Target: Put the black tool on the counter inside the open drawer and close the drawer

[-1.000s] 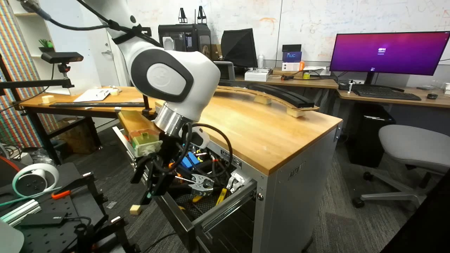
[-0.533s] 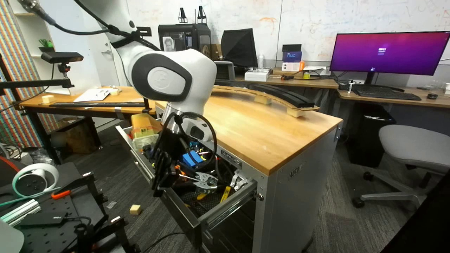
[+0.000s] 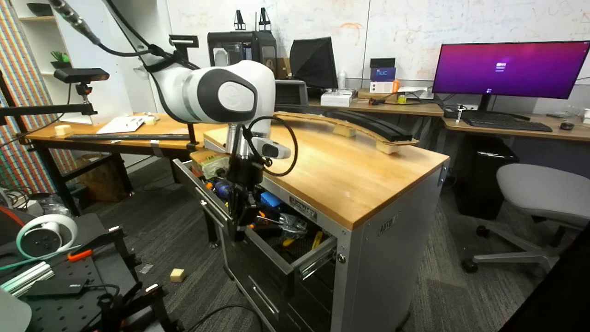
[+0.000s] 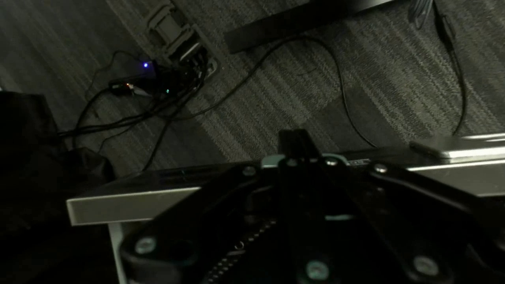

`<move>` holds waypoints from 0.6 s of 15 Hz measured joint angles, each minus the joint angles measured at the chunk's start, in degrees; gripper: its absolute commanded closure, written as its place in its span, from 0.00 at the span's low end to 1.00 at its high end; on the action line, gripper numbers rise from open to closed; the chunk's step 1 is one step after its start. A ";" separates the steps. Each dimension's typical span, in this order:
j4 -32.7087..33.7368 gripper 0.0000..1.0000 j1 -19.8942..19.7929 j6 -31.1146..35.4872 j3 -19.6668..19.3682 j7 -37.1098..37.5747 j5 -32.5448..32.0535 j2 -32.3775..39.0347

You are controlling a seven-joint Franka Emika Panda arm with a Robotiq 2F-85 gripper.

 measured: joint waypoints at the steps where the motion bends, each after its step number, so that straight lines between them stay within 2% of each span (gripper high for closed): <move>1: 1.31 0.94 0.72 0.28 -0.05 0.92 -2.15 1.01; 5: 5.64 0.95 3.46 3.81 -1.06 4.52 -10.91 5.12; 9: 6.57 0.94 6.70 11.49 -4.55 10.80 -21.20 6.93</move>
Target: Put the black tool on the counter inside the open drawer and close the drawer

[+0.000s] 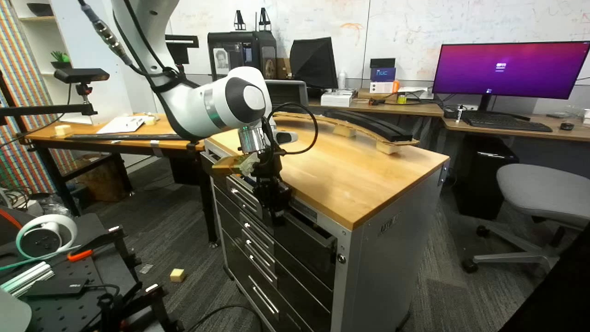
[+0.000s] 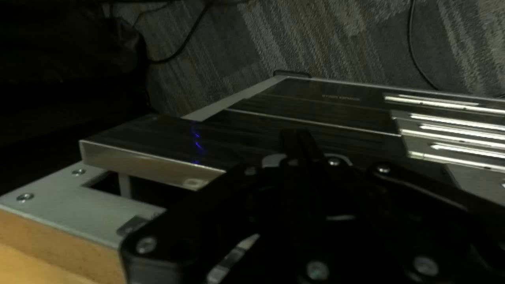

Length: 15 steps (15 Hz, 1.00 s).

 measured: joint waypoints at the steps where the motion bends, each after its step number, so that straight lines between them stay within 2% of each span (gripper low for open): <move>1: -0.28 0.93 0.90 2.12 -1.23 2.77 -3.33 0.07; 4: -1.50 0.95 3.60 7.83 -5.08 13.65 -15.39 0.03; 6: -2.23 0.69 5.36 11.07 -7.63 21.72 -24.01 0.04; 7: -2.41 0.66 5.87 11.88 -8.32 24.53 -27.08 0.04; 8: -2.55 0.58 5.93 12.38 -8.40 25.30 -28.43 0.00; 9: -2.86 0.51 5.77 12.80 -8.16 24.47 -28.44 -0.20; 11: -4.22 0.34 4.27 13.39 -6.46 17.95 -25.45 -1.58; 15: -10.70 0.04 -5.36 11.96 4.67 1.86 -16.90 -8.98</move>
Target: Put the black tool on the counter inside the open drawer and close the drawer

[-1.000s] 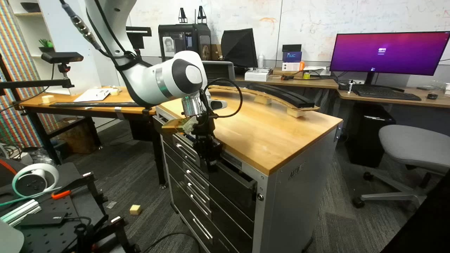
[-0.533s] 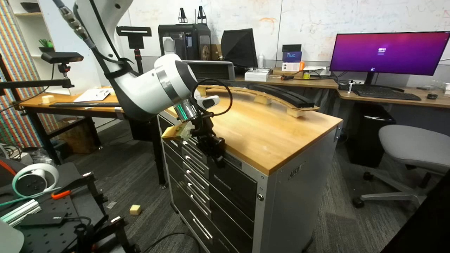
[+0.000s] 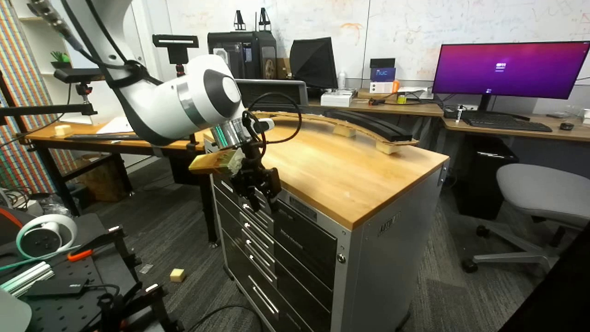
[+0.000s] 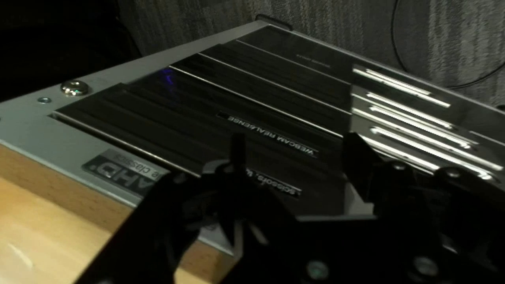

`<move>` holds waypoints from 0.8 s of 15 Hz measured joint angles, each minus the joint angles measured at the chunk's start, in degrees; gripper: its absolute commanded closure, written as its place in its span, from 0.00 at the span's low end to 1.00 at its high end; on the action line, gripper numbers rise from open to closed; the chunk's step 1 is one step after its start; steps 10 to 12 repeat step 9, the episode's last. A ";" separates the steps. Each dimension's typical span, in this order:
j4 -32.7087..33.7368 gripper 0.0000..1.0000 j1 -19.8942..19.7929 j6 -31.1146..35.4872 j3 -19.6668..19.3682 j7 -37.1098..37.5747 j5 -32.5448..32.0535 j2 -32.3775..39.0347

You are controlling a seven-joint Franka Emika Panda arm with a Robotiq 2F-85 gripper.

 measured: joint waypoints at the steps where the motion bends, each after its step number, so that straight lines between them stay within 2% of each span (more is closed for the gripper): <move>1: -1.32 0.00 -2.50 -1.36 3.50 -4.24 3.70 -1.83; 4: -2.22 0.00 -7.06 -7.84 12.17 -17.11 17.87 -6.29; 6: -0.81 0.00 -7.61 -14.26 15.14 -25.52 27.67 -9.70; 8: 1.66 0.00 -5.83 -21.05 14.80 -32.39 35.10 -13.38; 12: 2.27 0.00 -5.21 -22.67 14.55 -33.64 36.30 -14.66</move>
